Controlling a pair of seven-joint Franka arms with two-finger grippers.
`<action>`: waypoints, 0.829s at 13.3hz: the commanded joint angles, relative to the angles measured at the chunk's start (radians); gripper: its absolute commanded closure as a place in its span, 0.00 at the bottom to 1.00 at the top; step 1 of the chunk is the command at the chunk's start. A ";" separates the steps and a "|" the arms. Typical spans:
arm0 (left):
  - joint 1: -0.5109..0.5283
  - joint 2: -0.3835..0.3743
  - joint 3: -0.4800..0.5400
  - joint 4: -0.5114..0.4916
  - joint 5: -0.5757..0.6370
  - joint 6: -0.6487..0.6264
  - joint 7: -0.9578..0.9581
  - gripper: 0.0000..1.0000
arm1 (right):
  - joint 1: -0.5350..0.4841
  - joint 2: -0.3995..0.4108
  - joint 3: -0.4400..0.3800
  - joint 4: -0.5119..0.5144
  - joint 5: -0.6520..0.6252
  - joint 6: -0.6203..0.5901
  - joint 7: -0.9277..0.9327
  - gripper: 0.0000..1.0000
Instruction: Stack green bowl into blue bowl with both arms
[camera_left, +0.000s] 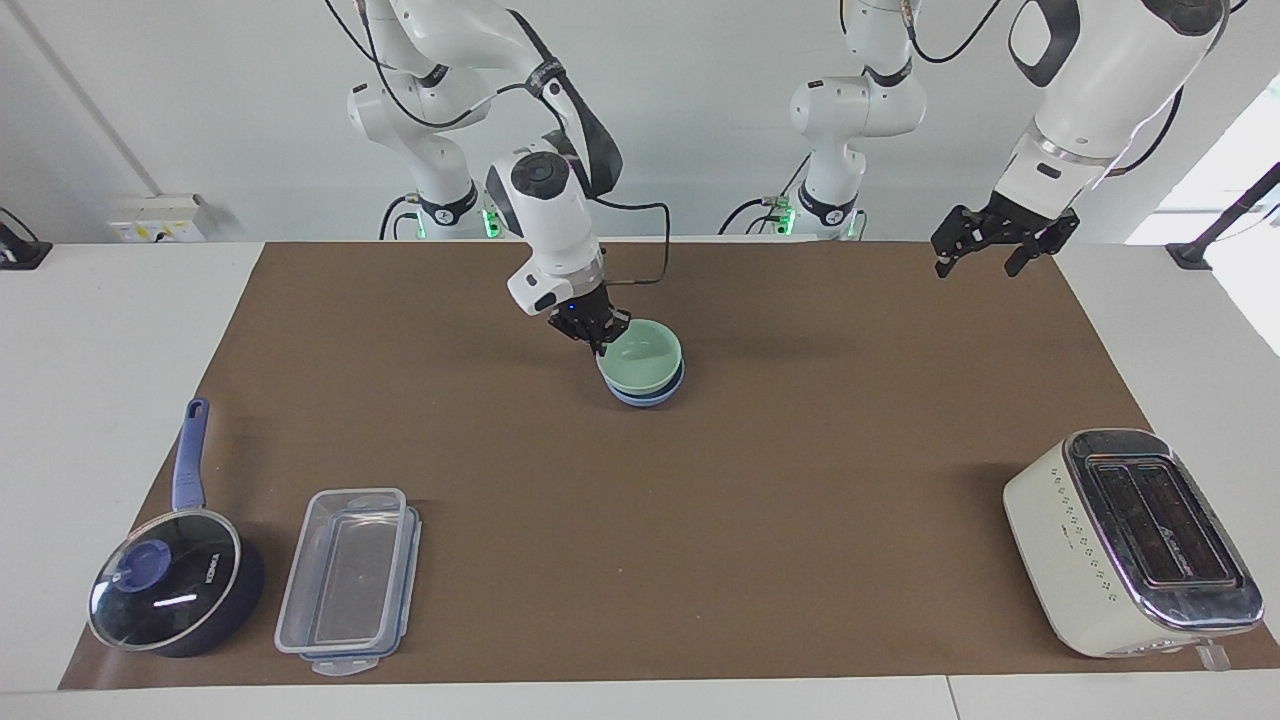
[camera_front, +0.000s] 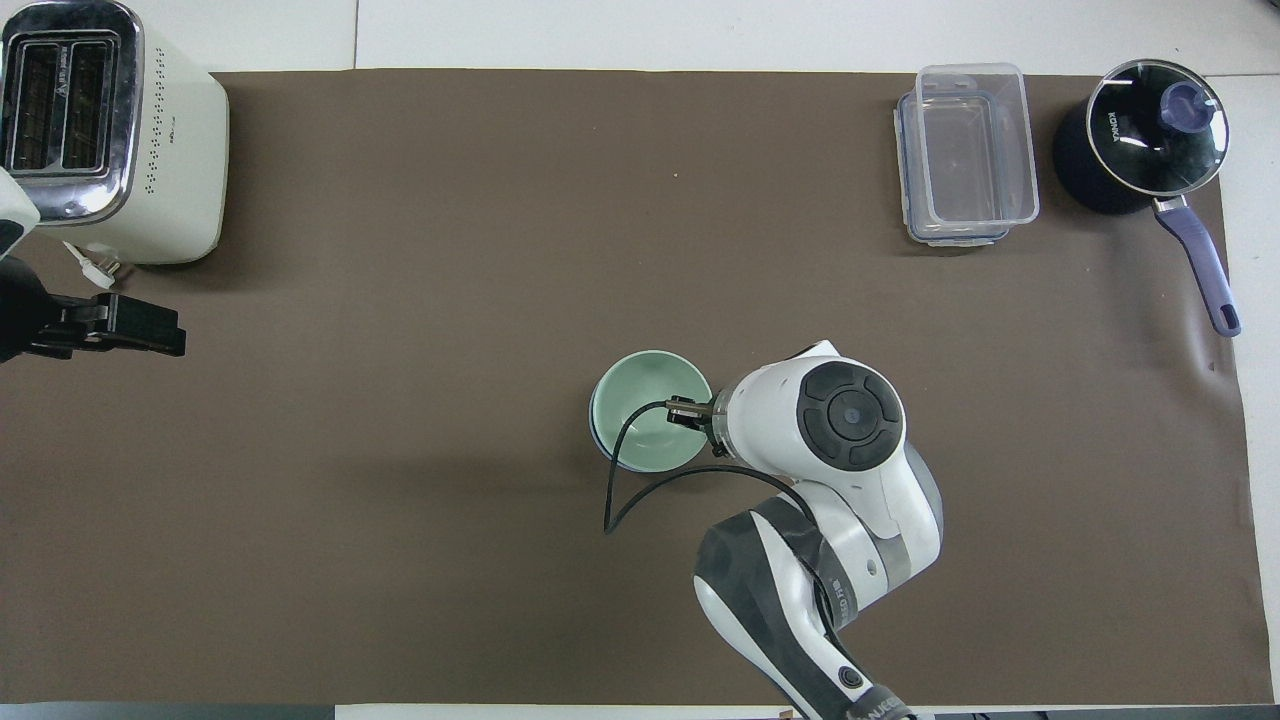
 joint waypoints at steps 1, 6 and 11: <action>-0.002 0.040 0.005 0.058 -0.011 -0.016 -0.011 0.00 | 0.004 -0.003 -0.003 -0.021 0.023 0.045 -0.030 1.00; -0.004 0.036 0.002 0.050 -0.005 -0.004 -0.006 0.00 | 0.030 0.018 -0.003 -0.013 0.023 0.059 -0.041 1.00; 0.001 0.025 0.002 0.040 -0.006 -0.007 -0.003 0.00 | 0.017 -0.018 -0.007 0.008 0.020 -0.002 -0.041 0.00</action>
